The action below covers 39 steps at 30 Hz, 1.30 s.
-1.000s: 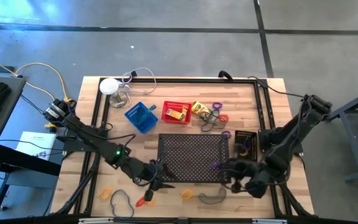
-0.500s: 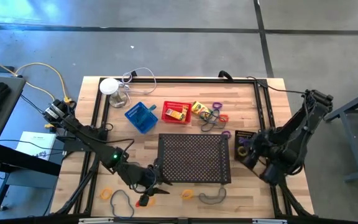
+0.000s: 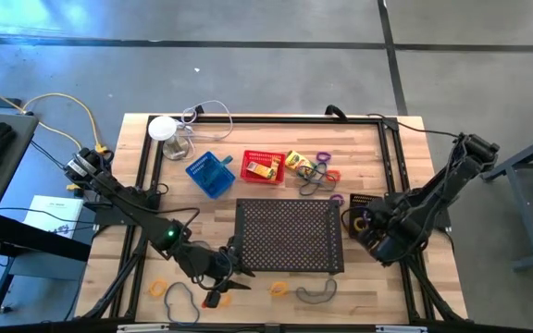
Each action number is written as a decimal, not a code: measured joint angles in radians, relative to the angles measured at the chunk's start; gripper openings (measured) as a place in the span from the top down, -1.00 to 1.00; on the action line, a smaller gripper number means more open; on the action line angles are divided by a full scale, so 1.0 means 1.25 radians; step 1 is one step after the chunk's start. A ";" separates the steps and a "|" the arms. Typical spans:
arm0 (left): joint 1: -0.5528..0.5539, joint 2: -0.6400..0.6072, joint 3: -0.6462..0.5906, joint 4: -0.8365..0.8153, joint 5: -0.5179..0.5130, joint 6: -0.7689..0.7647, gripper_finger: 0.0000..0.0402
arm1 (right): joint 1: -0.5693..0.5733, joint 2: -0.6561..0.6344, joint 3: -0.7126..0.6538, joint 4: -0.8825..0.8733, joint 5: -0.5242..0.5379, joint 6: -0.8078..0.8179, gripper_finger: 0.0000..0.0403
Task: Pick & Place Office Desk Supplies
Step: Put the purple spring keychain into the black bin, then put the blue rubber band into the blue bin
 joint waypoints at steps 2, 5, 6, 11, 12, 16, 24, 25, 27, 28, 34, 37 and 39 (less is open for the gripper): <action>0.000 0.000 0.000 0.000 0.000 0.000 0.28 | 0.001 0.000 -0.001 0.012 0.002 -0.002 0.87; 0.003 0.000 0.000 -0.008 0.000 0.005 0.28 | 0.001 0.000 -0.001 0.018 0.004 -0.002 0.70; 0.004 0.000 0.000 -0.011 0.000 0.006 0.28 | 0.000 0.000 -0.001 0.018 0.004 -0.002 0.63; 0.008 0.000 0.000 -0.028 -0.001 0.005 0.28 | 0.001 0.001 -0.001 0.016 0.009 -0.006 0.26; 0.008 0.000 0.000 -0.031 -0.001 0.005 0.28 | 0.001 0.001 -0.001 0.012 0.019 -0.017 0.20; 0.008 0.000 0.000 -0.032 -0.001 0.004 0.28 | -0.010 -0.003 0.006 -0.042 0.112 -0.057 0.04; 0.010 0.000 0.000 -0.033 -0.001 0.003 0.28 | -0.147 -0.066 0.097 -0.169 0.324 -0.044 0.09; 0.010 0.000 0.000 -0.033 -0.001 0.003 0.28 | -0.180 -0.088 0.108 -0.152 0.324 -0.101 0.10; 0.009 0.000 0.000 -0.033 -0.001 0.003 0.28 | -0.263 -0.114 0.133 -0.105 0.334 -0.239 0.11; 0.009 0.000 0.000 -0.032 -0.001 0.003 0.28 | -0.306 -0.131 0.140 -0.076 0.331 -0.312 0.11; 0.010 -0.001 0.000 -0.031 -0.001 -0.047 0.28 | -0.594 -0.199 0.146 0.183 0.138 -0.751 0.11; 0.010 -0.001 0.000 -0.033 -0.001 -0.050 0.28 | -0.752 -0.194 0.146 0.293 0.007 -0.936 0.11; 0.005 -0.001 0.000 -0.035 0.000 -0.051 0.28 | -0.845 -0.170 0.146 0.340 -0.077 -1.012 0.11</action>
